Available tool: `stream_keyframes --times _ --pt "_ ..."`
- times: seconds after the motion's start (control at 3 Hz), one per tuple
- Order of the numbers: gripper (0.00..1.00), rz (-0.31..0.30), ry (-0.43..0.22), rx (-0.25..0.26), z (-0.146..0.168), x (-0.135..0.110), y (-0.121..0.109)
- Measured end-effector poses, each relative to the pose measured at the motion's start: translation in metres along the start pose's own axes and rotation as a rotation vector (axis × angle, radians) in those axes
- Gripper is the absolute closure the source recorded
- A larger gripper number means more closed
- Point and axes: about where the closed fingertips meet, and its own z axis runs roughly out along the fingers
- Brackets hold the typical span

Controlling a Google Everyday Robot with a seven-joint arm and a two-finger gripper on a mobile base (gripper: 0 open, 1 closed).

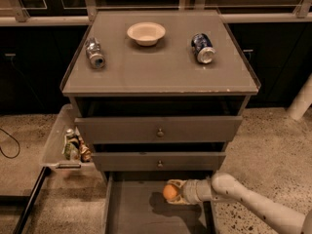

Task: Pick orange from bottom drawer and place on counter

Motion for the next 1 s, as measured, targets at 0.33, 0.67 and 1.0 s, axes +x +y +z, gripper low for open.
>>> stream_keyframes --times 0.33,0.67,1.0 --pt "1.0 -0.051 -0.005 0.011 -0.02 -0.034 -0.002" --pt "1.0 -0.155 0.016 0.052 -0.061 -0.093 -0.008" --pt "1.0 -0.26 0.061 0.101 -0.107 -0.151 -0.023"
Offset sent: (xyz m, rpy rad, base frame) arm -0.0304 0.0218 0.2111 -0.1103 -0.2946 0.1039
